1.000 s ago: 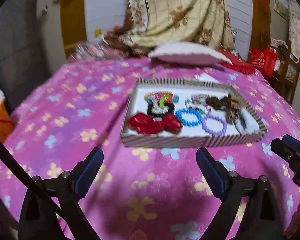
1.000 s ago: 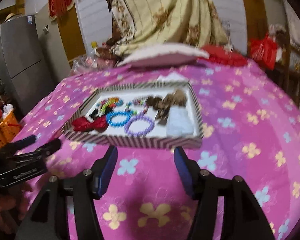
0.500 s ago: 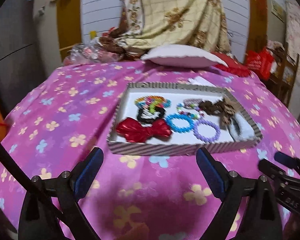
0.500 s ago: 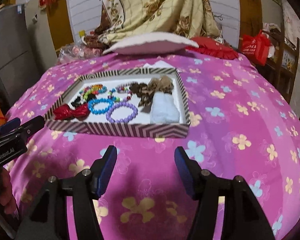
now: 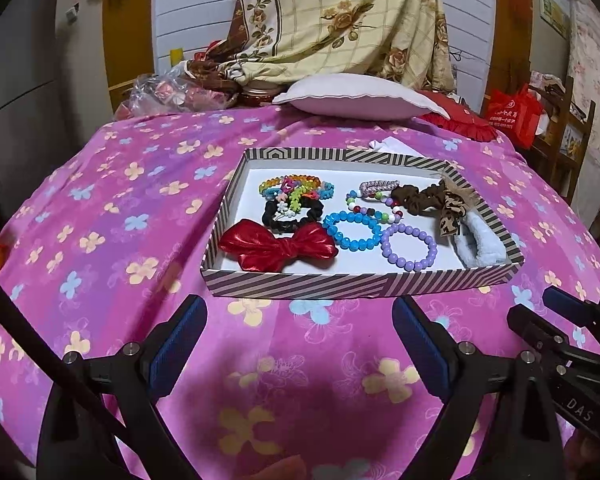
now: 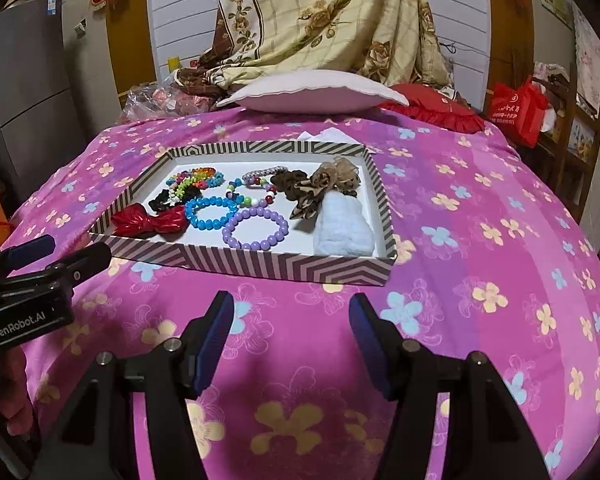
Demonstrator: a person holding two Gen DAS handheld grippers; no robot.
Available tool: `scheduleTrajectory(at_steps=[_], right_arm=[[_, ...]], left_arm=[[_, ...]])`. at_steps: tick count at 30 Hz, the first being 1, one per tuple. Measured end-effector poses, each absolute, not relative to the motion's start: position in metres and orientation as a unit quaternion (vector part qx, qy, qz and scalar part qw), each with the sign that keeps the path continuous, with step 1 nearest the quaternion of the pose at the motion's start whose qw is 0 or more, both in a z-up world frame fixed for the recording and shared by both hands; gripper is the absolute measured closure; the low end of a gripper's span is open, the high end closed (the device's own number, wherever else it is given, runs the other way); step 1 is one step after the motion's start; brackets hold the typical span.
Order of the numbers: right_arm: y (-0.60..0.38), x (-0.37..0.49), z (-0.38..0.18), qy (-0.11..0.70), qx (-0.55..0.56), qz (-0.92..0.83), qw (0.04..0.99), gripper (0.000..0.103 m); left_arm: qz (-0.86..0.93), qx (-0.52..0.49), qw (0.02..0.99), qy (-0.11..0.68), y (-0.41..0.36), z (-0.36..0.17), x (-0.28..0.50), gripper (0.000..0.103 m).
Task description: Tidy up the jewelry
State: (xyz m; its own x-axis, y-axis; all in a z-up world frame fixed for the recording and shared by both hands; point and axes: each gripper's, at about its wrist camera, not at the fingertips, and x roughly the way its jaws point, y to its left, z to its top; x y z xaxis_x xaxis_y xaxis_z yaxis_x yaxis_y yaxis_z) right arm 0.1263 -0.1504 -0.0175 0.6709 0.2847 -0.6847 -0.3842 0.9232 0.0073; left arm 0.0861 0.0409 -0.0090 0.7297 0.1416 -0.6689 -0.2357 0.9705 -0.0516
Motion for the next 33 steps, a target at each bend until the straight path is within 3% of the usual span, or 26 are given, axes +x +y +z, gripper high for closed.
scheduleTrajectory(at_steps=[33], right_arm=[[-0.1521, 0.1261, -0.0200, 0.364, -0.073, 0.183, 0.910, 0.040]], left_arm=[[0.095, -0.061, 0.927, 0.358, 0.0356, -0.0123, 0.0884, 0.038]])
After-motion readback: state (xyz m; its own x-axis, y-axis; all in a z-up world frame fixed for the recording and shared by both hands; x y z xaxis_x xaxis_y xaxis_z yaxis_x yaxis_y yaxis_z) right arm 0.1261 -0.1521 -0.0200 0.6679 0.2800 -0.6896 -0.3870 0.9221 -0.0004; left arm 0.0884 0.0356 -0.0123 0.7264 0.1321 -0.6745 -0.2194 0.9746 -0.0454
